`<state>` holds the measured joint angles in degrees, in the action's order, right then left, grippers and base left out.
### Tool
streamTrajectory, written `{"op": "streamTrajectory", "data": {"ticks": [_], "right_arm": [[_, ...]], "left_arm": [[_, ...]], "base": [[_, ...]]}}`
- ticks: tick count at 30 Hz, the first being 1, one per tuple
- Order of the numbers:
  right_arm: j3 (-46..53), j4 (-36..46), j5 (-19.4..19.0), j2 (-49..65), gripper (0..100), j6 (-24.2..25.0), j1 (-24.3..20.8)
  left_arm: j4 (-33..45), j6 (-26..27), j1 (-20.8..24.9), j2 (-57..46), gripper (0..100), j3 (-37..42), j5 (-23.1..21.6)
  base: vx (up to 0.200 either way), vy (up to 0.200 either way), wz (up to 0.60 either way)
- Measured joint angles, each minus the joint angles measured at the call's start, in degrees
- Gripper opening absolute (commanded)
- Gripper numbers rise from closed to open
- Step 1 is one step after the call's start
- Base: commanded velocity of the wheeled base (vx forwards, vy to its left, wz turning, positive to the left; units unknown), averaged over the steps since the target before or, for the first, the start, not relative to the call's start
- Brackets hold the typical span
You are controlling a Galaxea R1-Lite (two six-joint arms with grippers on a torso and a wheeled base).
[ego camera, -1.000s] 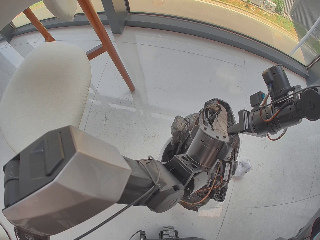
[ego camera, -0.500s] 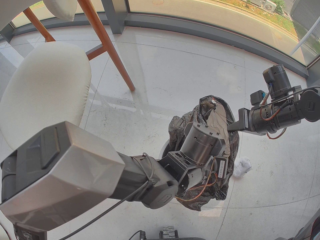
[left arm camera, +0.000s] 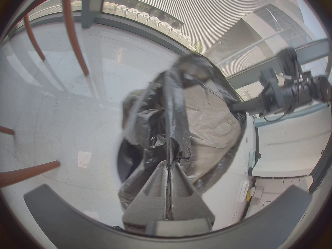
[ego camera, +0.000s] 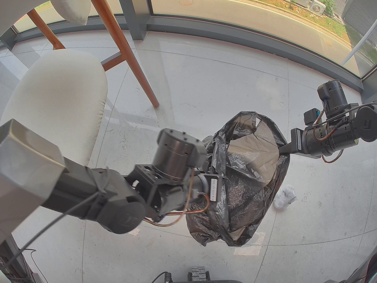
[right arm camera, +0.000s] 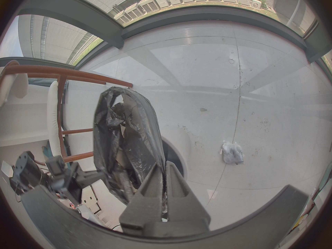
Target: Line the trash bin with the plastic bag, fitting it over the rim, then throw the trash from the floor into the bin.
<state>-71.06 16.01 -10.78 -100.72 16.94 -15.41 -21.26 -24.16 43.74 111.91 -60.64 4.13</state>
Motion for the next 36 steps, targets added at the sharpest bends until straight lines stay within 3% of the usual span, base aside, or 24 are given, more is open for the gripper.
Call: {"op": "streamTrajectory", "data": {"ticks": [4, 9, 24, 36], "right_arm": [[-0.1, -0.1, -0.8, -0.9, 0, -1.2, 1.9], [0.3, 0.2, -1.6, -1.4, 0, -1.9, 3.4], [2.5, 0.4, -4.7, -1.3, 0, -4.6, 10.4], [2.4, -0.2, -6.0, -3.1, 0, -4.2, 9.4]], "left_arm": [[-0.2, -0.1, -3.5, -3.0, 0, 2.4, -3.0], [-0.6, -0.6, -4.8, -4.6, 0, 2.9, -3.8], [-4.1, -4.4, -0.4, -0.9, 0, -3.3, -3.6], [-12.4, -5.4, -2.6, 1.8, 0, 2.4, -3.7]], "base": [[0.000, 0.000, 0.00], [0.000, 0.000, 0.00], [0.000, 0.000, 0.00], [0.000, 0.000, 0.00]]}}
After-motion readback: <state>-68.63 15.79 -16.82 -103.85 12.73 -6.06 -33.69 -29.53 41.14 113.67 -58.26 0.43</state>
